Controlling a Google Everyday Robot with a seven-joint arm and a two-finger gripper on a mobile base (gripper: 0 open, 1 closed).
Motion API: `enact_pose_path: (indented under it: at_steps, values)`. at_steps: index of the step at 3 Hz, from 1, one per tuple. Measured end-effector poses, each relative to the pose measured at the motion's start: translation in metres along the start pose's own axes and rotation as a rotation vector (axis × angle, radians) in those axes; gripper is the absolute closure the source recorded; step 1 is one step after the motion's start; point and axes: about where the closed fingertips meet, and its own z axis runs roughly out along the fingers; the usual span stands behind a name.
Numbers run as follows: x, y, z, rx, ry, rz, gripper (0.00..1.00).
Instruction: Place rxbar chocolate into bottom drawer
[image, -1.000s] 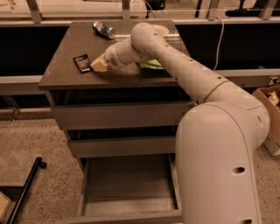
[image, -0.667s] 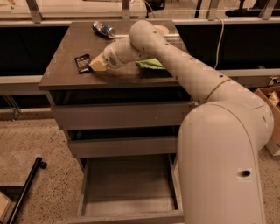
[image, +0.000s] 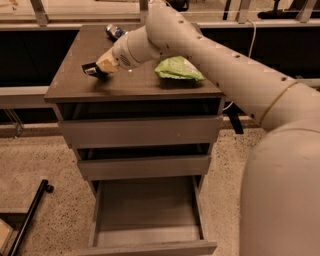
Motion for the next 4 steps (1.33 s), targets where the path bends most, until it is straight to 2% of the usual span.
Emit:
enact_pose_path:
  at_steps: [1, 2, 3, 4]
  values:
    - [-0.058, 0.039, -0.080, 0.163, -0.075, -0.016, 1.00]
    - [-0.072, 0.079, -0.114, 0.245, -0.080, -0.028, 1.00]
    - [-0.056, 0.106, -0.124, 0.263, -0.056, -0.027, 1.00]
    - [-0.033, 0.121, -0.123, 0.228, -0.061, 0.021, 1.00]
